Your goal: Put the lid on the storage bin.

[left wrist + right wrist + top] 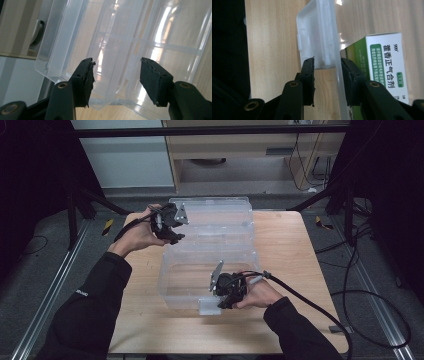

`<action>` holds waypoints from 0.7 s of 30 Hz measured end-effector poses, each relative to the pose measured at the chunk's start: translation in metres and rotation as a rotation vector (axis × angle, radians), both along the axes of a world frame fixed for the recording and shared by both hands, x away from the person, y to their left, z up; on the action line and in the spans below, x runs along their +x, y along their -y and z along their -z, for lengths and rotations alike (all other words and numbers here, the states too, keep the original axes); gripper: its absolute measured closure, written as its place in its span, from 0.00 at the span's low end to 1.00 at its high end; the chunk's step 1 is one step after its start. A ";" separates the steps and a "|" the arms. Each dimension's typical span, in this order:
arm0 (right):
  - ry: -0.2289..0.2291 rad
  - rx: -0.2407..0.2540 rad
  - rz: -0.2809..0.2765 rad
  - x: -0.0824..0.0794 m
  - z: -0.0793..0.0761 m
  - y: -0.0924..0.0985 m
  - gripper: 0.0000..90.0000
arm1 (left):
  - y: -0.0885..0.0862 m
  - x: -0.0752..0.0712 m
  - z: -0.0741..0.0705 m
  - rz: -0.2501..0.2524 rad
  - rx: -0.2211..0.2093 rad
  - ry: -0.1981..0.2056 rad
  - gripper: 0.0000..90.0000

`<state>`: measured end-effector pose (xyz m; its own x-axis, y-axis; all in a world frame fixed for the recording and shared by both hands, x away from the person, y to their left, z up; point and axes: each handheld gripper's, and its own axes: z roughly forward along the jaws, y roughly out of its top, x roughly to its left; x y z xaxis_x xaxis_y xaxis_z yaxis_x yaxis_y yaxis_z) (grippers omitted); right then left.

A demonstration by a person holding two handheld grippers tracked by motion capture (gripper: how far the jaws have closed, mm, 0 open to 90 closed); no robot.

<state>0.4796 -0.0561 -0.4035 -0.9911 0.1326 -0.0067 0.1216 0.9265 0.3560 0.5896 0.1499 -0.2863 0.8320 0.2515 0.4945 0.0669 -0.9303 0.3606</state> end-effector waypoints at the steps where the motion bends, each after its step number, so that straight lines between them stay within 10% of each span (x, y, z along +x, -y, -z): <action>1: 0.000 0.001 -0.002 0.000 0.000 0.000 0.73 | 0.001 0.001 0.000 0.005 0.008 0.003 0.49; 21: 0.002 0.006 -0.003 0.000 0.000 0.001 0.73 | 0.024 0.014 0.013 0.056 0.140 0.015 0.57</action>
